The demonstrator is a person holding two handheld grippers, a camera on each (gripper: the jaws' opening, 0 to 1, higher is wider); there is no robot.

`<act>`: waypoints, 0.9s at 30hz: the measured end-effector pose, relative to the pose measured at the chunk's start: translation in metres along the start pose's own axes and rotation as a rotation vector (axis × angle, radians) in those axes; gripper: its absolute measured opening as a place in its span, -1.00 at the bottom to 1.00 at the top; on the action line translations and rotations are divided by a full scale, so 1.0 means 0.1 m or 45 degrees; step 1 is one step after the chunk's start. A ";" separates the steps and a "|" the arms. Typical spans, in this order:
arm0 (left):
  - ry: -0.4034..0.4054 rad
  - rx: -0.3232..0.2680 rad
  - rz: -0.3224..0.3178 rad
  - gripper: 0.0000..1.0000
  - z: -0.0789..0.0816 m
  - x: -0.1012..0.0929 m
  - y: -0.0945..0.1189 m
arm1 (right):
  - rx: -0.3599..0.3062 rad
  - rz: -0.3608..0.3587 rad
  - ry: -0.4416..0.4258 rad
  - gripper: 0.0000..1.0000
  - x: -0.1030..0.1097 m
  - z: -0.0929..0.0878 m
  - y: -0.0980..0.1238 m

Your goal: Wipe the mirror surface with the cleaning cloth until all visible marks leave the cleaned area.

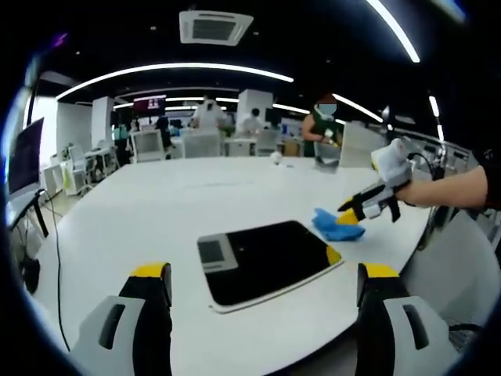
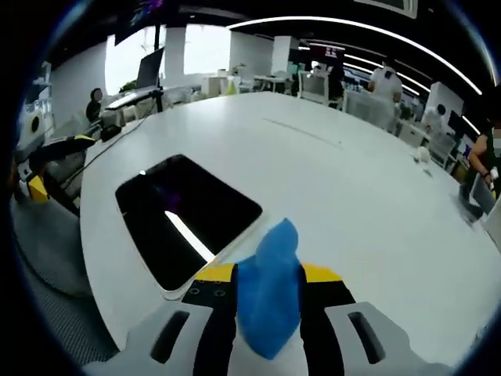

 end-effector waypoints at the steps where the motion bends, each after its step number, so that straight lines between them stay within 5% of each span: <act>1: -0.001 0.000 -0.002 0.98 0.00 0.00 0.00 | 0.007 0.002 -0.004 -0.45 0.00 -0.02 -0.01; 12: -0.031 0.003 -0.016 0.99 0.01 -0.05 0.03 | 0.058 -0.002 -0.021 -0.45 0.00 -0.12 -0.10; 15: -0.031 0.003 -0.017 0.99 0.01 -0.04 0.03 | 0.097 -0.010 0.097 -0.46 -0.02 -0.14 -0.11; 27: -0.039 0.015 -0.040 0.99 -0.01 -0.06 0.04 | 0.086 -0.033 -0.024 -0.58 -0.05 -0.25 -0.17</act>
Point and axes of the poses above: the point that each gripper's makers call its tool centre point, and the gripper's own axes: y roughly backward along the fingers, x roughly to its left, z roughly out of its top, the point moved 1 cm from there along y, roughly backward along the fingers, and after that the axes turned 10 degrees about -x, right-handed, at the moved point
